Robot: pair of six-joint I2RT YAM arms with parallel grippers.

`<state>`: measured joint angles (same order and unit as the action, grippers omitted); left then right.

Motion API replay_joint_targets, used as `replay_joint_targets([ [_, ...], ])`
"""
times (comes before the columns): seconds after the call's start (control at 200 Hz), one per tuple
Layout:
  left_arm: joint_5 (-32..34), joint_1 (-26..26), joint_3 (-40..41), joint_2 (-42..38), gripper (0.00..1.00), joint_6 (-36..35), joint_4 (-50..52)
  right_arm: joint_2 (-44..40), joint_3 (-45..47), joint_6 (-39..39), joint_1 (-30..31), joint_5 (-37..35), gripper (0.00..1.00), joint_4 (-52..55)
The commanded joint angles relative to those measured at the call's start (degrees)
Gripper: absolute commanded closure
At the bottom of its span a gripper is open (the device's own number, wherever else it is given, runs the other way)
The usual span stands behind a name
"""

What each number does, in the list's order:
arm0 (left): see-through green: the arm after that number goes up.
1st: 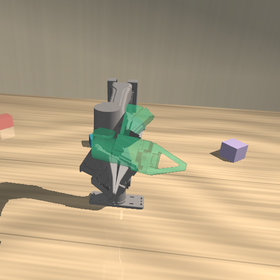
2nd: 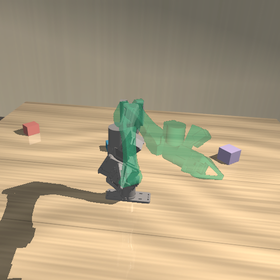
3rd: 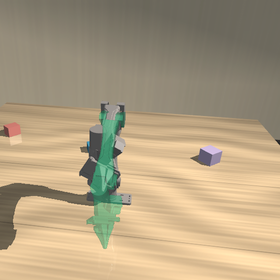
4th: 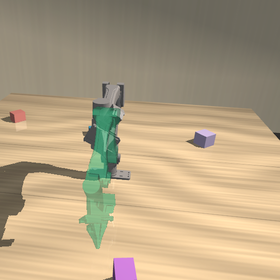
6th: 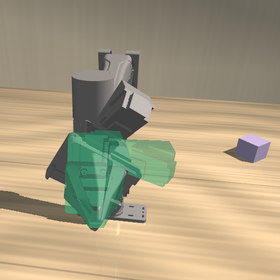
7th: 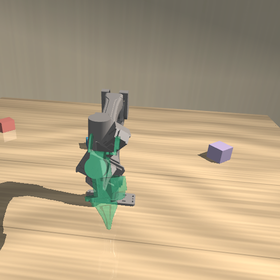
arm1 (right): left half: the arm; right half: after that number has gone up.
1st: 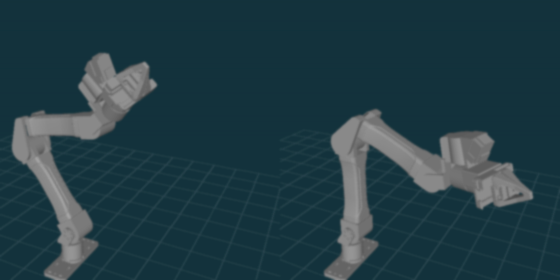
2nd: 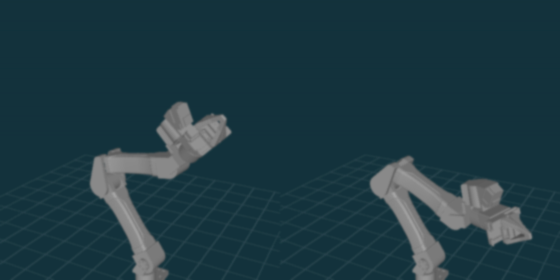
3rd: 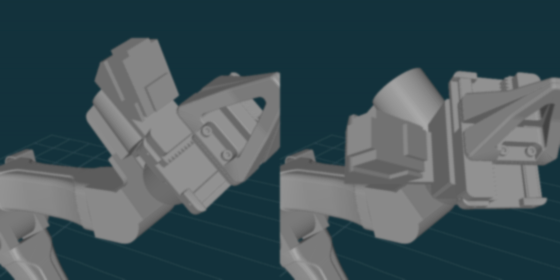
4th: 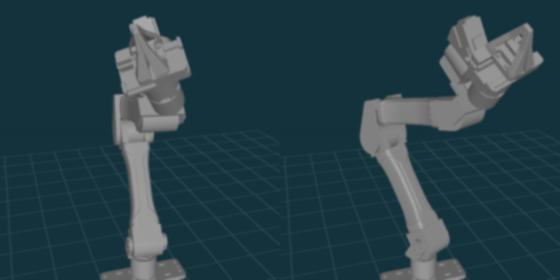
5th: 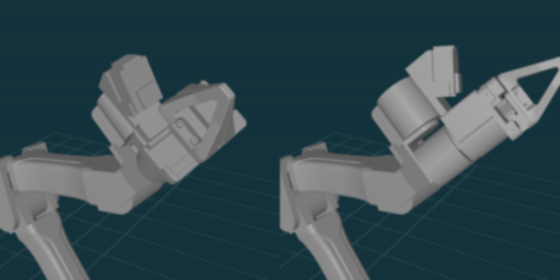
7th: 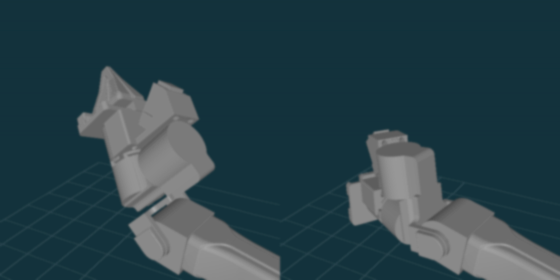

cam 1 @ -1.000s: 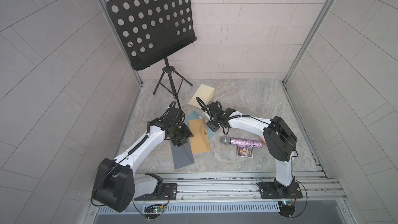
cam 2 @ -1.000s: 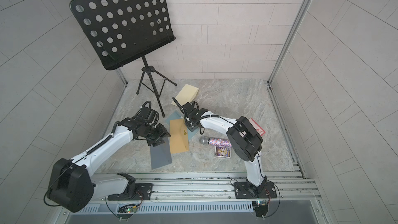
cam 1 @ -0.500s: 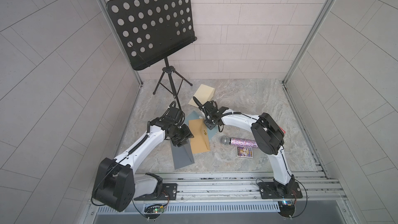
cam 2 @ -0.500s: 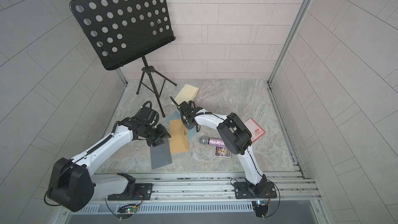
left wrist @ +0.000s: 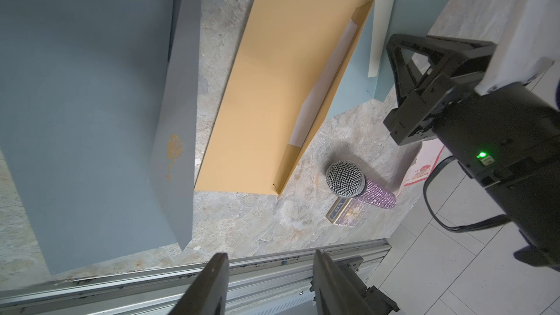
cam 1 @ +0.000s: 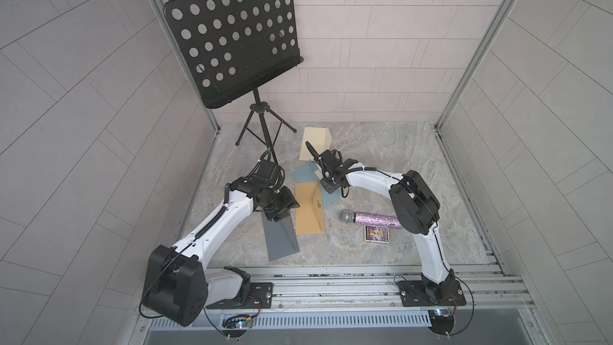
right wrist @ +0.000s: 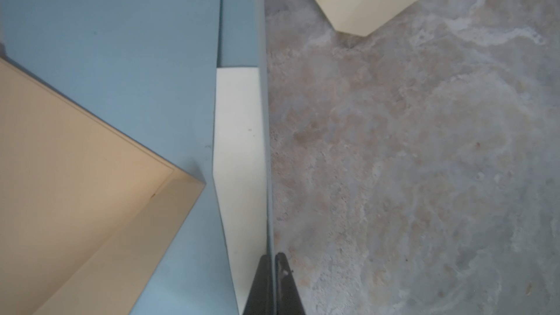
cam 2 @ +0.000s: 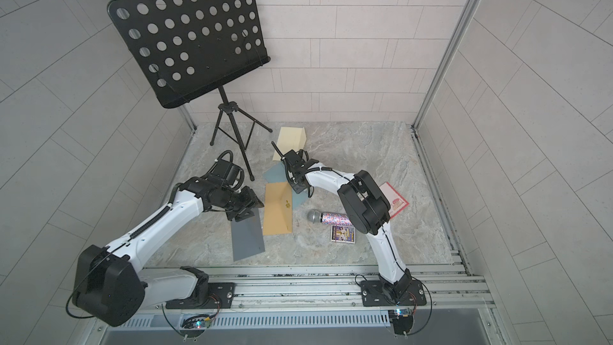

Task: Take the letter paper out of the envelope
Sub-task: Pick up the envelope from the center of the board.

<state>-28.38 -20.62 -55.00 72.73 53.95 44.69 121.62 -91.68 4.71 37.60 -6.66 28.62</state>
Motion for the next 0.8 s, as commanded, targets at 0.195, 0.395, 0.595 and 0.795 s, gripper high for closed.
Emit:
replay_joint_targets([
  [0.195,-0.7,-0.1,-5.6,1.4,0.48,-0.2,0.7,-9.8,0.5,1.8,-4.6,4.6,1.00,2.4],
  [0.395,-1.0,-0.3,-10.4,2.1,0.49,0.7,0.3,-14.8,0.8,4.4,-6.9,7.7,1.00,4.0],
  [0.595,-2.3,-1.1,-16.8,3.7,0.52,2.5,-2.3,-19.1,-0.4,8.9,-10.0,10.7,1.00,4.7],
  [0.795,-3.9,-2.3,-23.8,6.4,0.56,4.4,-6.1,-22.7,-1.8,14.7,-12.0,17.5,1.00,4.0],
])
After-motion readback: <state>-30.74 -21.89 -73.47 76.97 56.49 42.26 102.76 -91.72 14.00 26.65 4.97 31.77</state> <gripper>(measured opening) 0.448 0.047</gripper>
